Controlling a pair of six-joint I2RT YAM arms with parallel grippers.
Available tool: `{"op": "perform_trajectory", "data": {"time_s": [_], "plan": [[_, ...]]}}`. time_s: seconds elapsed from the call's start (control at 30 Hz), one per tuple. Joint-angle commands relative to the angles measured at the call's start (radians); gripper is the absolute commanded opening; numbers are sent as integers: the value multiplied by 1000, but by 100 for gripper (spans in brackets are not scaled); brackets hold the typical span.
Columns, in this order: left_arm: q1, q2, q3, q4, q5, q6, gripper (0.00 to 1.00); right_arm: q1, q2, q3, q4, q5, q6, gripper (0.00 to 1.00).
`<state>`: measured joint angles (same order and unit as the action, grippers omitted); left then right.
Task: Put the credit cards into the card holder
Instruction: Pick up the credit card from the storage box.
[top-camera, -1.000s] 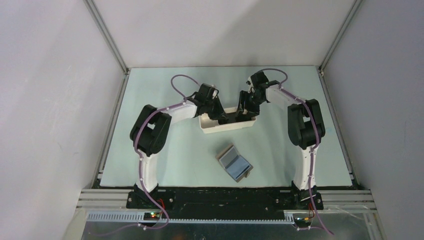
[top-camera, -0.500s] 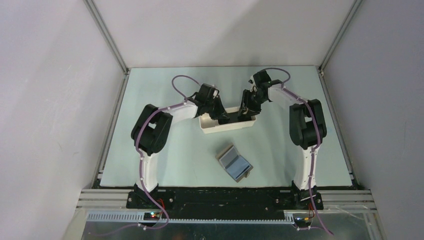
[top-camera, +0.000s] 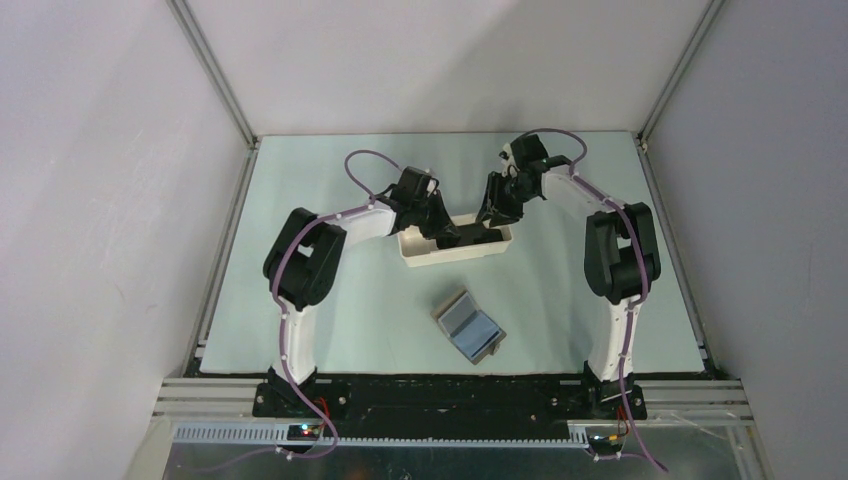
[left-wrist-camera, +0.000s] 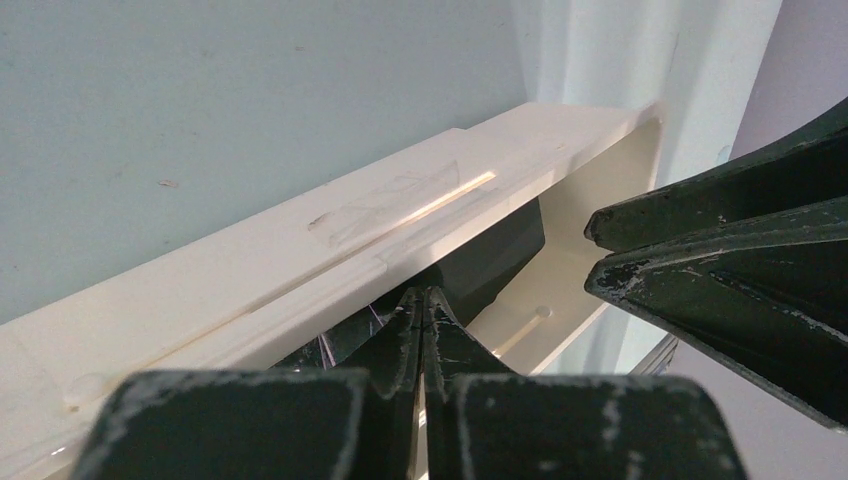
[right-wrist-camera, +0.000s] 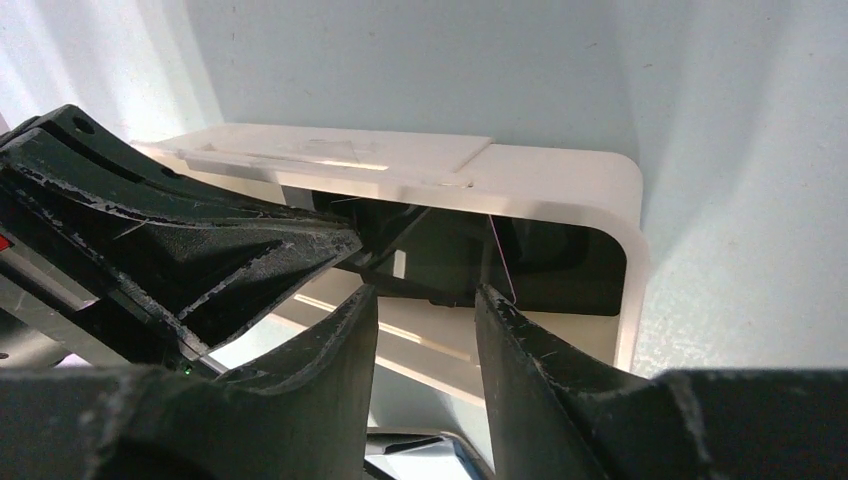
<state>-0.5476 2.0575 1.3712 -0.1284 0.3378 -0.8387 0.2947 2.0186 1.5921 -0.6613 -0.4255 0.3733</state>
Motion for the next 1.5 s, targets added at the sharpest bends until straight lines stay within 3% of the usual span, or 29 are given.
{"op": "perform_trajectory", "data": {"time_s": [0.0, 0.13, 0.3, 0.7, 1.0, 1.47], "plan": [[-9, 14, -9, -68, -52, 33, 3, -5, -13, 30, 3, 19, -8, 46], [-8, -53, 2, -67, -43, 44, 20, -4, 11, 31, 3, 24, -14, 47], [-7, -96, 20, -68, -54, 59, 22, 1, 39, 36, 2, 36, -23, 47], [-8, -79, -8, -94, -75, 67, 18, 7, 70, 45, -8, 61, -40, 47], [-10, -38, -4, -128, -105, 74, 1, 7, 95, 51, -4, 10, -34, 47], [-23, 27, 24, -167, -116, 86, 0, 10, 40, 43, -12, 3, -27, 44]]}}
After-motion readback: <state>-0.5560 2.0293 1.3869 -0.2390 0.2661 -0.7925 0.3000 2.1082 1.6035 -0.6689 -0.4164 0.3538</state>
